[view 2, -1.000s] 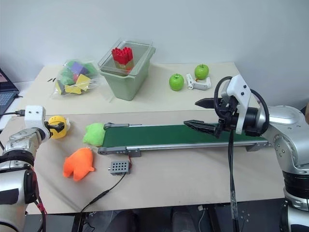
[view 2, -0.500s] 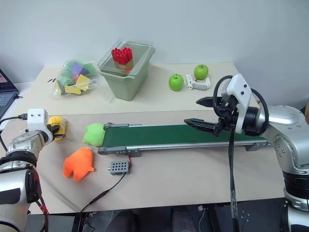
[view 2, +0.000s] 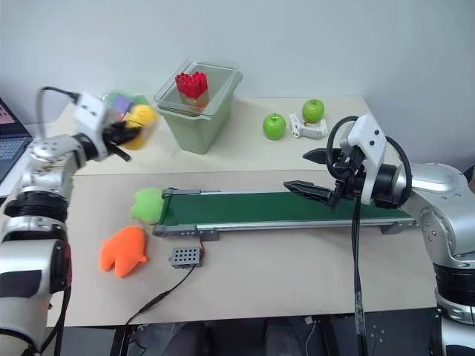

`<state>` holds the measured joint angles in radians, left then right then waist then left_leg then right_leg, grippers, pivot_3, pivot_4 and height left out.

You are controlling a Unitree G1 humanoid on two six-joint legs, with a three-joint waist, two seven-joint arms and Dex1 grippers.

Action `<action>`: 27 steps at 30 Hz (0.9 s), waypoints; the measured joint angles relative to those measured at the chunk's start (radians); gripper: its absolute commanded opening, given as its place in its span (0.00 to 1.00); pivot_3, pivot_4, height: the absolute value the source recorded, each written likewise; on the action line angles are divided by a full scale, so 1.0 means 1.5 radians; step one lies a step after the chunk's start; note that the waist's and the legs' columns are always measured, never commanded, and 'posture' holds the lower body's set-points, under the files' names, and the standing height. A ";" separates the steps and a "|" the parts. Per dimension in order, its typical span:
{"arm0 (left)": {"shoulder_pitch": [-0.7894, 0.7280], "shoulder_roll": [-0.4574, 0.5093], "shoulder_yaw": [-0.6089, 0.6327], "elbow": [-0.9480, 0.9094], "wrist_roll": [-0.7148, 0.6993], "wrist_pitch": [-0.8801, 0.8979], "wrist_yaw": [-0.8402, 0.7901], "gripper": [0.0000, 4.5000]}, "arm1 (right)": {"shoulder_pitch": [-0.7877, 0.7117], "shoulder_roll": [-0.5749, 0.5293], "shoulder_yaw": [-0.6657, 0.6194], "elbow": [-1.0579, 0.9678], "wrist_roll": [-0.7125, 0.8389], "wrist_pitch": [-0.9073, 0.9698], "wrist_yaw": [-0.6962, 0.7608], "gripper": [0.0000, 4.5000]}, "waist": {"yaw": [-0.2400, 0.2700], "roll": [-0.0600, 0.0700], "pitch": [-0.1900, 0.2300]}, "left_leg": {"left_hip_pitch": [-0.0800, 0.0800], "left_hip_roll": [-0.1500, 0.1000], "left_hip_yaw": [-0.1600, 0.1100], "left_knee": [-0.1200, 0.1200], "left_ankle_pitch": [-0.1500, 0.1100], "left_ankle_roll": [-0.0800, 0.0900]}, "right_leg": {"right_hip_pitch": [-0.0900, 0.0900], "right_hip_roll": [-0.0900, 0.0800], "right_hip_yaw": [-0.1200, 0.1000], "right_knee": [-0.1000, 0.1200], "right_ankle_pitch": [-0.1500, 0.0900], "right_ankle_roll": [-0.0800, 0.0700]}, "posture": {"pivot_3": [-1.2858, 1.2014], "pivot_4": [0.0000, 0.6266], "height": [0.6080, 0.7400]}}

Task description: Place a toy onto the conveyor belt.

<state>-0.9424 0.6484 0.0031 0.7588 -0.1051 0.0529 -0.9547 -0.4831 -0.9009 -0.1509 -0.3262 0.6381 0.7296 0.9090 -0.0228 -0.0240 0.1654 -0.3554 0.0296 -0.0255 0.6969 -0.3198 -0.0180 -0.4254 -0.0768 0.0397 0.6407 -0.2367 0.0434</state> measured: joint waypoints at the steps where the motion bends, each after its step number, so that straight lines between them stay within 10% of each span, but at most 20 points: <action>1: 0.024 -0.007 -0.020 -0.052 -0.020 0.021 -0.063 0.20 | 0.007 0.001 -0.002 -0.003 0.000 0.000 -0.003 1.00 | -0.006 0.000 0.000 | 0.000 0.000 0.000 0.000 0.000 0.000 | 0.000 0.000 0.000 0.000 0.000 0.000 | 0.52 0.24 1.00; 22: 0.146 0.067 -0.139 -0.286 -0.035 0.109 -0.351 0.20 | 0.023 -0.001 -0.037 -0.079 0.036 0.040 -0.049 1.00 | 0.000 0.000 0.000 | 0.000 0.000 -0.001 0.001 -0.003 0.005 | 0.000 0.000 0.001 0.001 0.000 0.000 | 0.52 0.24 1.00; 27: 0.137 0.062 -0.144 -0.268 -0.017 0.082 -0.337 0.56 | 0.019 -0.001 -0.038 -0.084 0.037 0.042 -0.055 1.00 | 0.002 0.000 0.000 | 0.001 0.000 -0.001 0.001 -0.003 0.005 | 0.000 0.000 0.001 0.001 0.000 0.000 | 0.52 0.24 1.00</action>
<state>-0.7361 0.7418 -0.2134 0.3567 -0.1301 0.1761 -1.4600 -0.4538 -0.9030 -0.2076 -0.4528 0.6930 0.7920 0.8267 -0.0194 -0.0239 0.1654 -0.3547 0.0300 -0.0266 0.6991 -0.3238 -0.0106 -0.4249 -0.0762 0.0406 0.6423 -0.2368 0.0434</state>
